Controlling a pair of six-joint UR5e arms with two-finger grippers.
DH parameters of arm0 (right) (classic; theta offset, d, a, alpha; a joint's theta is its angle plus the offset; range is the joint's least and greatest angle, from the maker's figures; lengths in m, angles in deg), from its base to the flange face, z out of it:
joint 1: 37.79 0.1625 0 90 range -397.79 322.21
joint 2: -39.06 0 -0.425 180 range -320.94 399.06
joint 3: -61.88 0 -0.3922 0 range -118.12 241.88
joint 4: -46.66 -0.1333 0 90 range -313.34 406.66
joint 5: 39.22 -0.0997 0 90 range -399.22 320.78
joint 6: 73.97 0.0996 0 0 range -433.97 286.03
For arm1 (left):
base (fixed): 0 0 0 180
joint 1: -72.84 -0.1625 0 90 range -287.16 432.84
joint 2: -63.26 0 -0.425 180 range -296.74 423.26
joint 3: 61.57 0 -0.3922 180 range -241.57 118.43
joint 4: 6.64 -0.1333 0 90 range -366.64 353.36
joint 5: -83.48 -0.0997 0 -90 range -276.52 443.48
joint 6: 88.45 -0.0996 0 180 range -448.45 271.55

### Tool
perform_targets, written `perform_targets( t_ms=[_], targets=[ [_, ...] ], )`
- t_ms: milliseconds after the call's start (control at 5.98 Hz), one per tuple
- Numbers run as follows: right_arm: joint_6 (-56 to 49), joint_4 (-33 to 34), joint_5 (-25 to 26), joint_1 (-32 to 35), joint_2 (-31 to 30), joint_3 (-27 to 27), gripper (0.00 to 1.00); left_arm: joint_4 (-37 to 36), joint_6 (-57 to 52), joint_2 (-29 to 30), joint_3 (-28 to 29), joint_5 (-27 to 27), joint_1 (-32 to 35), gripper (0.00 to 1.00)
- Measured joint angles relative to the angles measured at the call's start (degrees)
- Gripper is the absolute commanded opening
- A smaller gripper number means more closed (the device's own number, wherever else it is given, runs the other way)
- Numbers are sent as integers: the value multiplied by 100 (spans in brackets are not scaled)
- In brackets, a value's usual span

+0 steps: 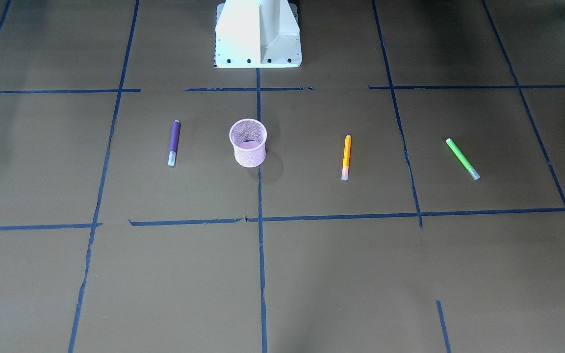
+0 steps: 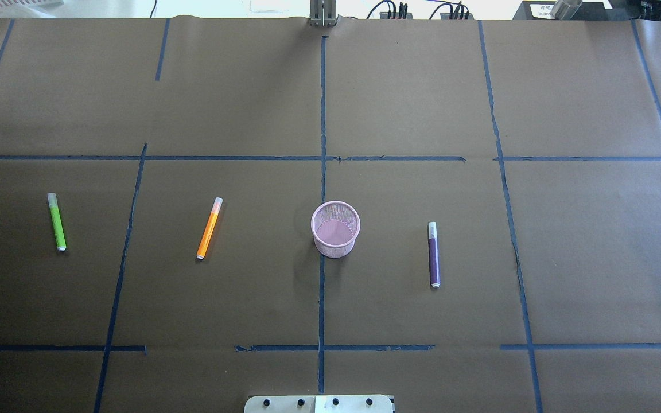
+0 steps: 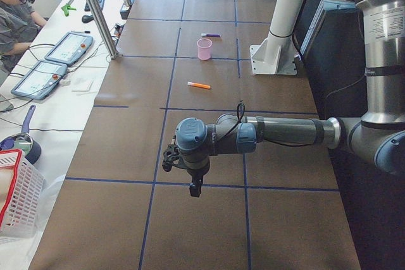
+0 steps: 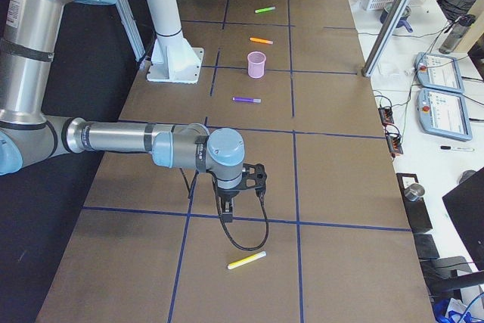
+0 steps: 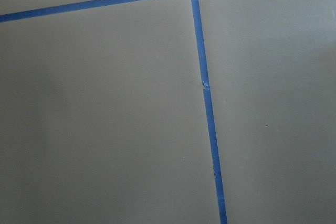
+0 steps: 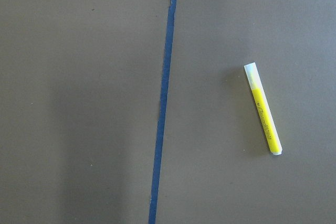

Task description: Collect pens into pen holder

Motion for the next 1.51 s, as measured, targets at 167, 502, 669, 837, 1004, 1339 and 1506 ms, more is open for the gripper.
perform_targets(
  t_ms=[167,502,669,837,1004,1339,1506],
  targets=[
    [0,0,0,0,0,0,100,3,-3,0,-9,0,-3,100],
    [3,-7,-7,-5,23,-2,100,4,4,-2,-115,-5,-93,100],
    [7,-8,-8,-6,40,-7,100,31,26,121,-173,-6,-189,100],
    [9,-8,-9,-8,48,-8,100,133,55,376,-173,-7,-246,100],
    [7,-9,-26,-9,52,-8,100,242,72,674,-94,-13,-268,100],
    [1,-11,-92,-10,54,-9,100,306,136,1031,0,-10,-434,100],
    [3,-32,-104,-9,54,-7,100,383,629,1070,-17,-21,-773,100]
  ],
)
